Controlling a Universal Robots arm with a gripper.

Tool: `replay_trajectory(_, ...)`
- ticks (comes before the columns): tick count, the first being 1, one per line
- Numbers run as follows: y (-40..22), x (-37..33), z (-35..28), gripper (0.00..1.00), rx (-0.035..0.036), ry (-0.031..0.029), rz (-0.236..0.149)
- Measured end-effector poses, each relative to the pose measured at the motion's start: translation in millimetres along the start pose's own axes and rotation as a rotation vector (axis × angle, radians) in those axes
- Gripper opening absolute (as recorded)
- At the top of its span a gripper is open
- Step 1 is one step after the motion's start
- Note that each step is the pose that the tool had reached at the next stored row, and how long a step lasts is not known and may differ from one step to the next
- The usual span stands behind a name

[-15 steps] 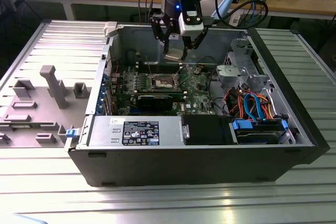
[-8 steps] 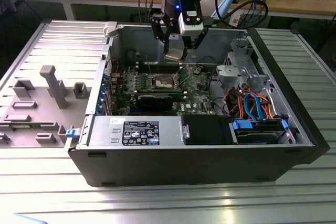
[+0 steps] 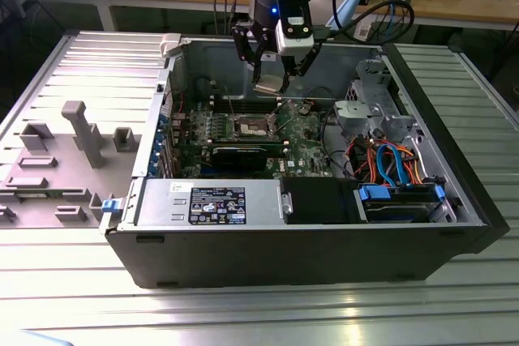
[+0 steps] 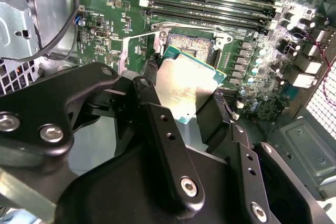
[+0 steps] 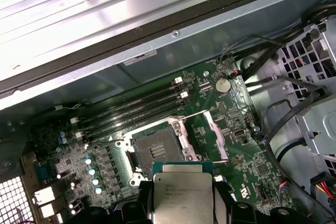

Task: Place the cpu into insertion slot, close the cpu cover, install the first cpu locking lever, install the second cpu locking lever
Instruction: 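Place the cpu into insertion slot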

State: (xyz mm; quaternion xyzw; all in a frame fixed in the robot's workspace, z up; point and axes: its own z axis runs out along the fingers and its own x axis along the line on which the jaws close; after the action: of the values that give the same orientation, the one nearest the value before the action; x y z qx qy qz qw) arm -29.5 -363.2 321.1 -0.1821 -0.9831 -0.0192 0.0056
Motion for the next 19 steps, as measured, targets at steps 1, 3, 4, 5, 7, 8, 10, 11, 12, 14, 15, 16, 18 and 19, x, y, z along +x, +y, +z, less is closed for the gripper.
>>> replay_trajectory(1, 0.0, 0.0, 0.0, 0.55, 0.0, 0.0, 0.0)
replay_trajectory(3, 0.0, 0.0, 0.0, 0.55, -0.0001, -0.0001, 0.002)
replay_trajectory(4, 0.0, 0.0, 0.0, 0.55, 0.0, -0.0001, 0.003)
replay_trajectory(5, 0.0, 0.0, 0.0, 0.55, -0.0001, -0.0001, 0.003)
replay_trajectory(7, 0.0, 0.0, 0.0, 0.55, -0.0001, -0.0001, 0.004)
replay_trajectory(8, 0.0, 0.0, 0.0, 0.55, -0.0001, -0.0002, 0.004)
replay_trajectory(10, 0.0, 0.0, 0.0, 0.55, -0.0001, -0.0002, 0.005)
replay_trajectory(11, 0.0, 0.0, 0.0, 0.55, -0.0001, -0.0002, 0.005)
replay_trajectory(12, 0.0, 0.0, 0.0, 0.55, -0.0002, -0.0002, 0.006)
replay_trajectory(14, 0.0, 0.0, 0.0, 0.55, -0.0002, -0.0003, 0.006)
replay_trajectory(15, 0.0, 0.0, 0.0, 0.55, -0.0001, -0.0002, 0.007)
replay_trajectory(16, 0.0, 0.0, 0.0, 0.55, -0.0002, -0.0003, 0.007)
replay_trajectory(18, 0.0, 0.0, 0.0, 0.55, -0.0001, -0.0003, 0.008)
replay_trajectory(19, 0.0, 0.0, 0.0, 0.55, -0.0001, -0.0003, 0.008)
